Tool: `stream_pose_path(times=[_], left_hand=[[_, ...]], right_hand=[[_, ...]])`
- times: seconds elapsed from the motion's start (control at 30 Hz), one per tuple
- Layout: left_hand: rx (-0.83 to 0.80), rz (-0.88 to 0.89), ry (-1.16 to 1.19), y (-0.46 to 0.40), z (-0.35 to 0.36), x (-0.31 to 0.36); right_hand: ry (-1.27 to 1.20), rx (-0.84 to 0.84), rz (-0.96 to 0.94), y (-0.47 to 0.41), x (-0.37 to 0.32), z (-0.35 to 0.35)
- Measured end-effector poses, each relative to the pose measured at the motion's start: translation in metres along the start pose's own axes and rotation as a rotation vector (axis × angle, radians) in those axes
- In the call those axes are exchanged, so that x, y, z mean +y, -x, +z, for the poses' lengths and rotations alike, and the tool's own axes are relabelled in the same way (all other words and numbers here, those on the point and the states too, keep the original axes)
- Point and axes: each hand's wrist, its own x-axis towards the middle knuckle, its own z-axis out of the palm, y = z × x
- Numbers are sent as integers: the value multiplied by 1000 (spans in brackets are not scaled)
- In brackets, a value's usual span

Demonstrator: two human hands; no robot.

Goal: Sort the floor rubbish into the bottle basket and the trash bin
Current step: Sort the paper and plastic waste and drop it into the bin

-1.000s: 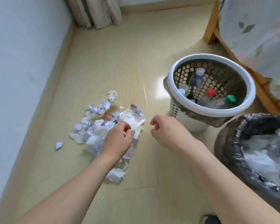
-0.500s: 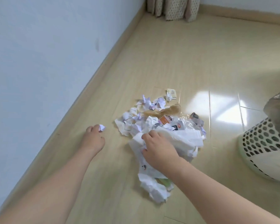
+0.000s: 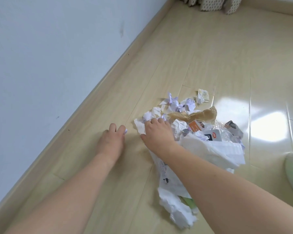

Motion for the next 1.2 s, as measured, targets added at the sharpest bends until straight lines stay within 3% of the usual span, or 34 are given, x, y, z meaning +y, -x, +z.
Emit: stream_pose_path(times=[0.1,0.43,0.53,0.67,0.9,1.03,1.2], left_hand=[[-23,-66,-9,11,2,2],[-74,-118,-48,30,0,4],[-113,-173,9,46,-3,6],[-280,-233,290,63,-33,29],[-357,-26,518,93,-120,180],[-536,134,669,123,-151,290],[-721,353,741,175,-163,414]], right_hand=[[28,-39,30,-2,-7,13],[5,126,-37,9,-12,-2],[-107,155,-14,24,-7,-20],[-340,150,101,72,25,-71],[-486,227,386,208,107,-157],[-607,310,658,298,166,-192],[-592,319,952,400,251,-218]])
